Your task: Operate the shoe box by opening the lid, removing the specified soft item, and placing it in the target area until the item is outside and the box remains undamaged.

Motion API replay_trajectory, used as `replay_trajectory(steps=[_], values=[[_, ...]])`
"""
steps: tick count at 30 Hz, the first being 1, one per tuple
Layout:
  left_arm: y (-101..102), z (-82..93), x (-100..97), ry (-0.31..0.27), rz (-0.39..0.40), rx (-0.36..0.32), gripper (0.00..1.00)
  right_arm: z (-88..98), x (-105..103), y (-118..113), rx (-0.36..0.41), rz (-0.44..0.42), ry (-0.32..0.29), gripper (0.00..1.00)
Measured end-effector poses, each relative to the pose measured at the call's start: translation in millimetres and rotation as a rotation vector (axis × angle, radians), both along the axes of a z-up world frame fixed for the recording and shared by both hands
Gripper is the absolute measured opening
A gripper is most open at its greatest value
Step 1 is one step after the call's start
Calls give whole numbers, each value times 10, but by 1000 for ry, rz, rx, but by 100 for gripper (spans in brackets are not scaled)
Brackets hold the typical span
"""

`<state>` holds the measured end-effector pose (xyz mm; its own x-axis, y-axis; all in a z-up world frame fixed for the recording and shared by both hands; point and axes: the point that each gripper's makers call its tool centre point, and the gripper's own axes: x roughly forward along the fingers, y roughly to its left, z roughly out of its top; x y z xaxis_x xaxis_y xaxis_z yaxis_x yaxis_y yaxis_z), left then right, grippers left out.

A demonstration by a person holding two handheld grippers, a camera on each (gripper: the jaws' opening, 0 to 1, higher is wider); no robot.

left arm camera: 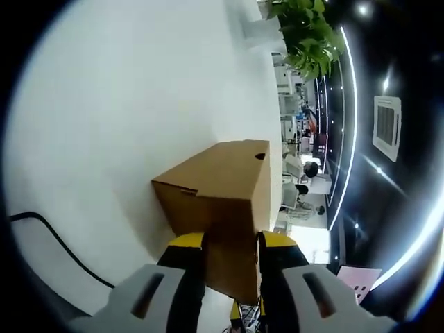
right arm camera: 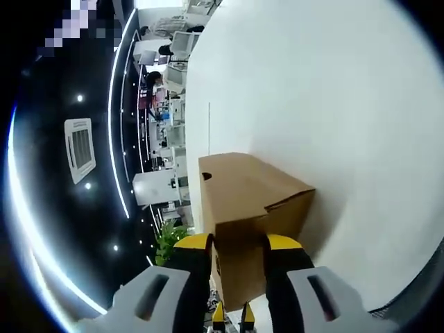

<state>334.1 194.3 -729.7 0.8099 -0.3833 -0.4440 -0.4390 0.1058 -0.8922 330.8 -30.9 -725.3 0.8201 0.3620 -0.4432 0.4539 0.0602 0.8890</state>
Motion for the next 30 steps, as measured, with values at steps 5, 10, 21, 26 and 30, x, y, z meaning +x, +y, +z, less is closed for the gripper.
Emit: replay_trajectory(steps=[5,10,21,26,30], values=[[-2,35,5,10,5,8,28,29,-3,-2,2,-8,6,26],[-4,33,-4,7,2,16,28,42,-23,-1,3,-6,9,25],[-3,58,-16,5,-7,-16,28,43,-23,-21,98,-65,-6,26],[3,109,-9,-52,-5,-14,32,51,-20,-11,64,-45,-26,26],[-27,177,-19,-74,-12,-19,34,105,-33,16,47,10,-83,26]])
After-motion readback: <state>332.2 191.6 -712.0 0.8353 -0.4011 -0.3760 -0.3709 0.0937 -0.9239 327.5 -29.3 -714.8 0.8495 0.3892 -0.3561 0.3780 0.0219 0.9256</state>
